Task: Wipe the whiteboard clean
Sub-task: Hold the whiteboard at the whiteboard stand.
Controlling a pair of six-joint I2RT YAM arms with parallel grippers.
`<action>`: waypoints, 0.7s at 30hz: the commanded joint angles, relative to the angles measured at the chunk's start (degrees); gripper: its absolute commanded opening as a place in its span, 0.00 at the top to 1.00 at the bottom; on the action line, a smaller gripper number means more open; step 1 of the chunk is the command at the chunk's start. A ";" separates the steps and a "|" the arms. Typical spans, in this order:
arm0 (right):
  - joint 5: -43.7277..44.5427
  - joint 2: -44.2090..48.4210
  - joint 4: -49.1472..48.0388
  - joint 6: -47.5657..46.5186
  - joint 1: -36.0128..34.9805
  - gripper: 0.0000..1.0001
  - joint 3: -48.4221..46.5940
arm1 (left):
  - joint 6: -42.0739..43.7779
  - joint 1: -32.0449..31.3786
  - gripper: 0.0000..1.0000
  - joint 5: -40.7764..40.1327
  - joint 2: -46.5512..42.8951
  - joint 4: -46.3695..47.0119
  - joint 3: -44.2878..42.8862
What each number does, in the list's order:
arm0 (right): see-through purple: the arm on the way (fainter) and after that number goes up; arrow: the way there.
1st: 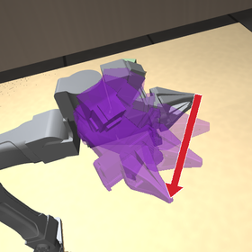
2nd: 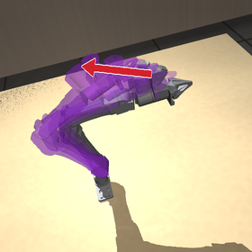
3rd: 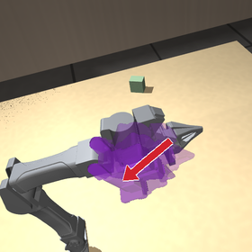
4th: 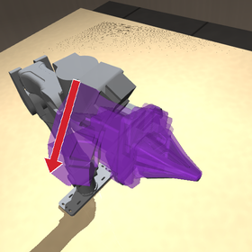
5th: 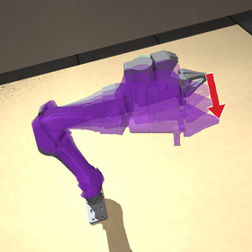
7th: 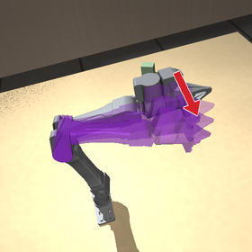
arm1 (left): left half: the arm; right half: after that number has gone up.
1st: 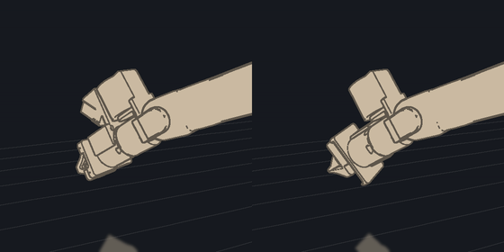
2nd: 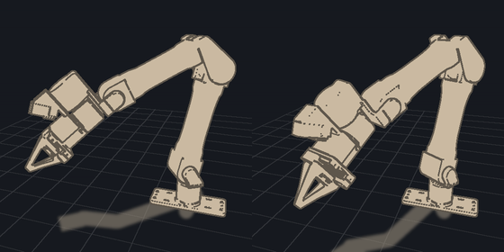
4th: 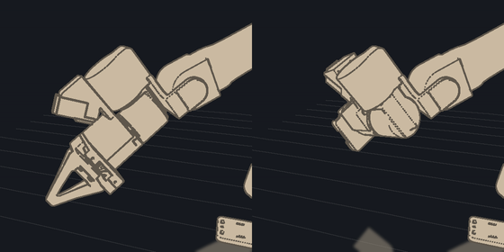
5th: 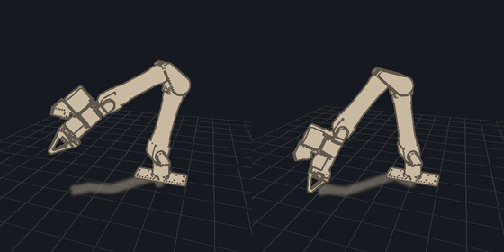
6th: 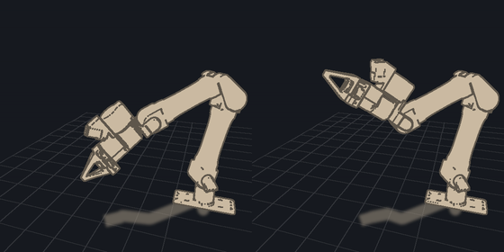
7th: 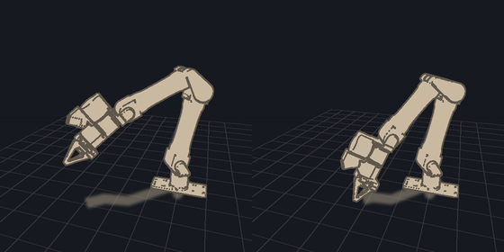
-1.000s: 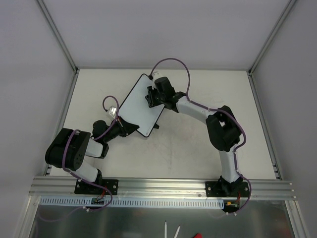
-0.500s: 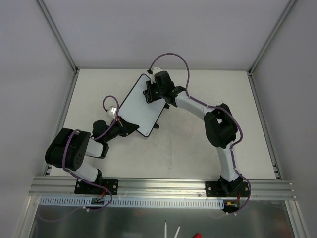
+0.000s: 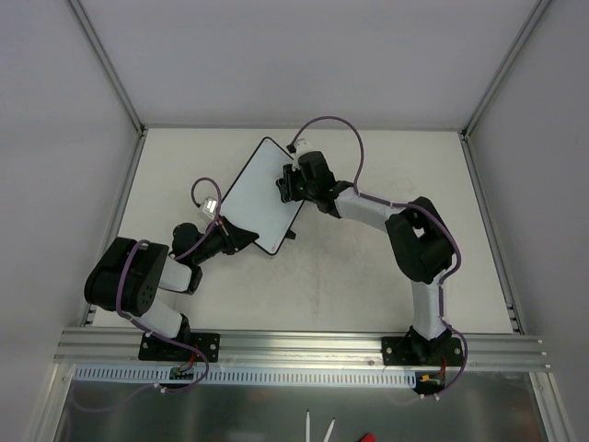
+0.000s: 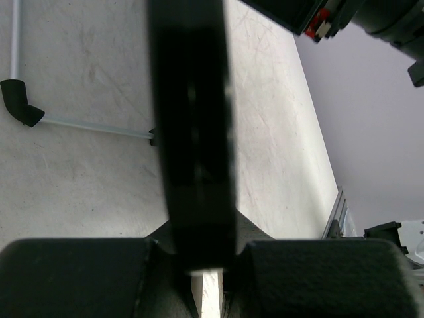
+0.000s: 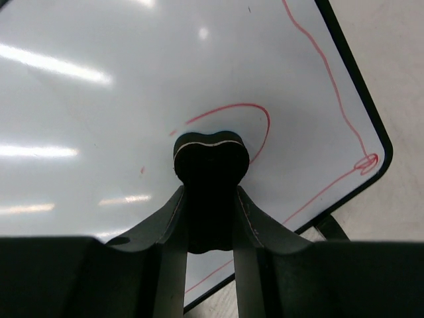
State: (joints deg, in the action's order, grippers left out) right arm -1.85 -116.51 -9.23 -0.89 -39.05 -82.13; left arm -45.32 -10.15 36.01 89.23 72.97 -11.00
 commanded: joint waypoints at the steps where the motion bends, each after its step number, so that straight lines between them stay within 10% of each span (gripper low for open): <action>1: 4.29 -0.21 5.46 0.09 -3.04 1.00 6.80 | 0.94 -1.19 1.00 5.91 -0.02 18.79 -1.65; 21: 3.61 4.54 9.06 -2.01 -1.82 1.00 -0.39 | 0.94 -1.19 1.00 6.09 -0.20 18.44 -1.91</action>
State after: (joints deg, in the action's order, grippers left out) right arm 3.60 -112.81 -5.58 -1.13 -40.88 -77.76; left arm -45.21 -10.15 36.53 89.25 72.97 -11.11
